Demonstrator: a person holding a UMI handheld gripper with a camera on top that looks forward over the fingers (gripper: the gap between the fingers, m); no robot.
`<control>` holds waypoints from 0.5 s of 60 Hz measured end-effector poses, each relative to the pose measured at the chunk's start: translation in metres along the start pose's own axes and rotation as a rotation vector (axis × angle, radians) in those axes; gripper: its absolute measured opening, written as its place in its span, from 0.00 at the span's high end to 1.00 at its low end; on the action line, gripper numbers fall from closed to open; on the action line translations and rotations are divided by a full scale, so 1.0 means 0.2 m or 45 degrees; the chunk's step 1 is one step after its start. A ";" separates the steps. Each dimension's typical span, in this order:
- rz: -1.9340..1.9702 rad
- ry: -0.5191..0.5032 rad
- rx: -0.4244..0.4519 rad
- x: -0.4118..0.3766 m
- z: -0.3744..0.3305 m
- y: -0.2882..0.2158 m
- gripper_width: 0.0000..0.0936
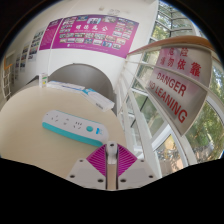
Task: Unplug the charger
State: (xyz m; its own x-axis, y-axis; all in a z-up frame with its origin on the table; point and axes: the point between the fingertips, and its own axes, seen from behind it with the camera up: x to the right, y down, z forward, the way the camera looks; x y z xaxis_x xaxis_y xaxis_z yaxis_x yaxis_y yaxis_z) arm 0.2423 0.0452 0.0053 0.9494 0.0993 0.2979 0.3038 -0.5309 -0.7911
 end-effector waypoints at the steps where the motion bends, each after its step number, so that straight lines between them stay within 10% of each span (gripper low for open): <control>1: -0.002 -0.007 -0.009 -0.02 0.00 0.01 0.88; 8: 0.017 -0.038 0.007 -0.02 0.01 -0.01 0.81; 20: 0.137 -0.183 -0.005 -0.12 -0.14 -0.06 0.31; 30: 0.236 -0.210 -0.017 -0.14 -0.40 -0.16 0.09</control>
State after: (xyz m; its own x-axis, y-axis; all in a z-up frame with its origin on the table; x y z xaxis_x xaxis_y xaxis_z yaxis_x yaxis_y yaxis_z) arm 0.1993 -0.0084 0.0655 0.9893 0.1345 0.0559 0.1228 -0.5640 -0.8166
